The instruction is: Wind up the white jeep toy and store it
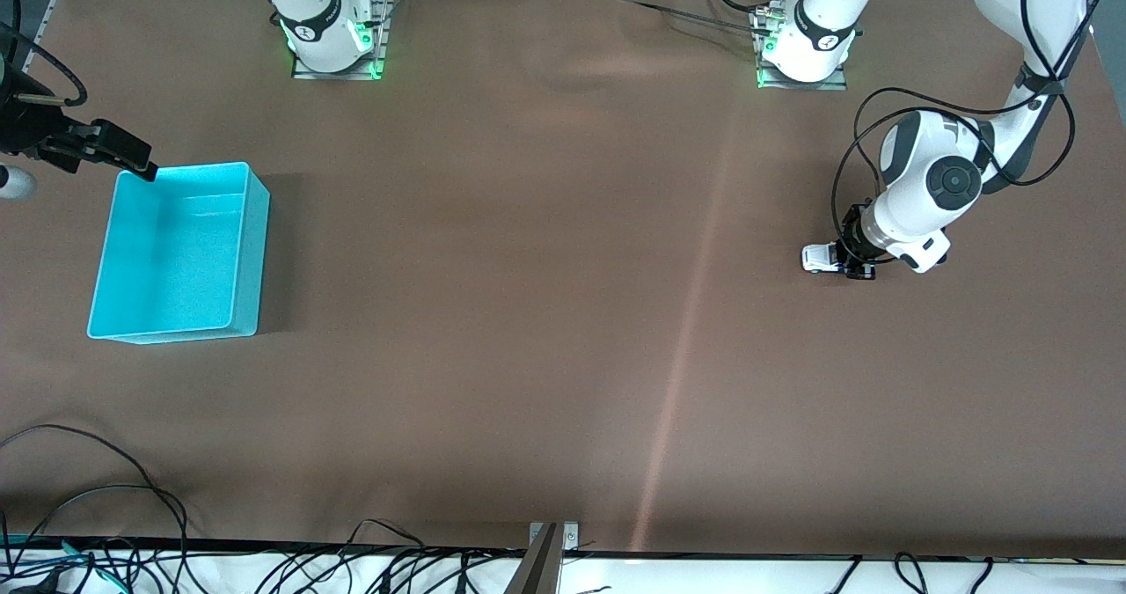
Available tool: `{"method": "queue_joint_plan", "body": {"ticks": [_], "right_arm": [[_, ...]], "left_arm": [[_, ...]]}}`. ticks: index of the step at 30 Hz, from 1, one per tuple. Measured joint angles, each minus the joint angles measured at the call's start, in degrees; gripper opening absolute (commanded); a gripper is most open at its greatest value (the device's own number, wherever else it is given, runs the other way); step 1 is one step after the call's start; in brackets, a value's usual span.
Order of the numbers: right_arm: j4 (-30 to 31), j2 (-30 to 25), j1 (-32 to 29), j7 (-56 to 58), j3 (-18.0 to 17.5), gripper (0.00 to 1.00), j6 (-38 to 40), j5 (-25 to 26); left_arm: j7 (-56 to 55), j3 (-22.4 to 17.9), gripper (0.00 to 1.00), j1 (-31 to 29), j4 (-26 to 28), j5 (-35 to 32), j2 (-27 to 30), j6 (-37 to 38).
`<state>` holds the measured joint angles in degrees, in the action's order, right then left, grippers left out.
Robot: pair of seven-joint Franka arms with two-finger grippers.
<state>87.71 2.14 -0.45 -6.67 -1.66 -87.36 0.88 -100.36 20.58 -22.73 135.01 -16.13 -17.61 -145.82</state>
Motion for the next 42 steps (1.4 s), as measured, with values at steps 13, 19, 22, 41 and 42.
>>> {"method": "queue_joint_plan", "body": {"ticks": [13,19,22,41,42], "right_arm": [[0.0,0.0,0.0,0.0,0.0,1.0,0.0,0.0],[0.0,0.0,0.0,0.0,0.0,1.0,0.0,0.0],[0.0,0.0,0.0,0.0,0.0,1.0,0.0,0.0],[0.0,0.0,0.0,0.0,0.0,1.0,0.0,0.0],[0.0,0.0,0.0,0.0,0.0,1.0,0.0,0.0]], "left_arm": [[0.1,-1.0,1.0,-3.5,-1.2,-2.0,-3.3,-2.8],[4.4,-1.0,1.0,-6.2,-4.0,-2.1,-1.2,2.3],[6.4,-0.9,1.0,-6.2,-4.8,-2.1,0.3,5.1],[30.7,2.4,1.0,-6.0,-26.4,5.8,5.6,30.7],[31.9,2.4,1.0,-5.9,-27.7,6.2,5.5,31.6]]}}
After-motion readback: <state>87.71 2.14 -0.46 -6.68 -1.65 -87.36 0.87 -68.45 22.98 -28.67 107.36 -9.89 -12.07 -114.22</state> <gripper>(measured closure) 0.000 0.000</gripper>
